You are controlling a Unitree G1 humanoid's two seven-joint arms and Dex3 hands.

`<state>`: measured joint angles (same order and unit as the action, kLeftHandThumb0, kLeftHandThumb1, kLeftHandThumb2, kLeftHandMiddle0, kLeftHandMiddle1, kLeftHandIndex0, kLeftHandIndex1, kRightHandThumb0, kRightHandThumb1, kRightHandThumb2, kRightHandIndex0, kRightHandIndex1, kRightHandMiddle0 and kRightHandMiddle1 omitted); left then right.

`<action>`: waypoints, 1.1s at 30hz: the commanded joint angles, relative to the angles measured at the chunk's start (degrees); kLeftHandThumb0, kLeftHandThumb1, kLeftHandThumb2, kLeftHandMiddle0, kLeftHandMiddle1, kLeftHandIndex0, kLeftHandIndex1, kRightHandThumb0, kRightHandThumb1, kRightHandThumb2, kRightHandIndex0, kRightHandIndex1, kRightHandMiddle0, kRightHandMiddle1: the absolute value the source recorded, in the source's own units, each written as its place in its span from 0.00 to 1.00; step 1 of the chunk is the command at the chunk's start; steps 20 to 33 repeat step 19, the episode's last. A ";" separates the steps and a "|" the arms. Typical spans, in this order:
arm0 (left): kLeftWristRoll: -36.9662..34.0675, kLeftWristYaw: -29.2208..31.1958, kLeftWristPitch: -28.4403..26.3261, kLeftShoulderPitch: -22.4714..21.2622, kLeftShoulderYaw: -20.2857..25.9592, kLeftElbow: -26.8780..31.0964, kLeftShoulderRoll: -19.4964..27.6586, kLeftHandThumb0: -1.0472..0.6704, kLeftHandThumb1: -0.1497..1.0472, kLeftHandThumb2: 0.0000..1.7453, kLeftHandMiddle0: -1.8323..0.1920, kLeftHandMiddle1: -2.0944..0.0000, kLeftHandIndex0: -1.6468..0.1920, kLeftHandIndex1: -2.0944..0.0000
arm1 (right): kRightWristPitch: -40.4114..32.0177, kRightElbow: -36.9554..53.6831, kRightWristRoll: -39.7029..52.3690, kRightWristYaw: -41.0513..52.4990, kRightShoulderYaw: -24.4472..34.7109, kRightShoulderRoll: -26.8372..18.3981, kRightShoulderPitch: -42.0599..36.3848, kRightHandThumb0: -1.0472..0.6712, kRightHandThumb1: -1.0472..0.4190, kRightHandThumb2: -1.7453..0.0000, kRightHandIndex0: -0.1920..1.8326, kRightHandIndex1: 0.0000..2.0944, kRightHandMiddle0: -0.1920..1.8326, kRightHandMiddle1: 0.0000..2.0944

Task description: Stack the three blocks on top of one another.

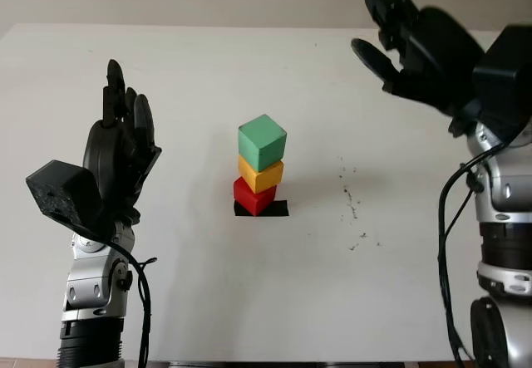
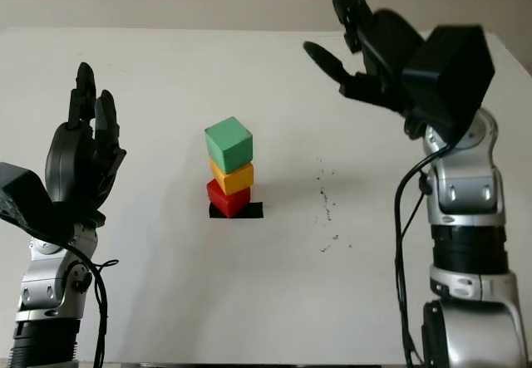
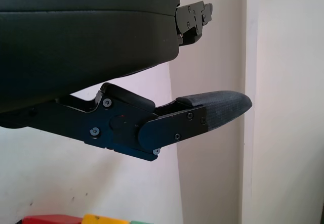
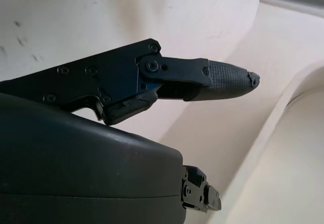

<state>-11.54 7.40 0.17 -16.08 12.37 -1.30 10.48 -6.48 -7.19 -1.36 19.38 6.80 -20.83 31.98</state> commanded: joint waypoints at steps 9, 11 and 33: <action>-1.25 3.43 -0.60 -0.97 -0.32 0.11 1.52 0.21 1.00 0.40 1.00 1.00 1.00 1.00 | -1.25 -4.12 1.14 -8.56 -1.70 8.94 -6.58 0.19 0.00 0.63 0.00 0.00 0.00 0.00; -1.18 3.23 -1.41 -0.79 -0.47 0.47 1.26 0.21 1.00 0.40 1.00 1.00 1.00 1.00 | -1.06 -4.24 1.34 -9.17 -2.46 10.26 -7.45 0.16 0.00 0.63 0.00 0.00 0.00 0.00; -0.67 2.39 -2.12 0.72 -1.26 1.69 0.23 0.21 1.00 0.40 1.00 1.00 1.00 1.00 | -1.17 -3.27 4.28 -9.81 -2.37 12.78 -8.12 0.16 0.00 0.62 0.00 0.00 0.00 0.00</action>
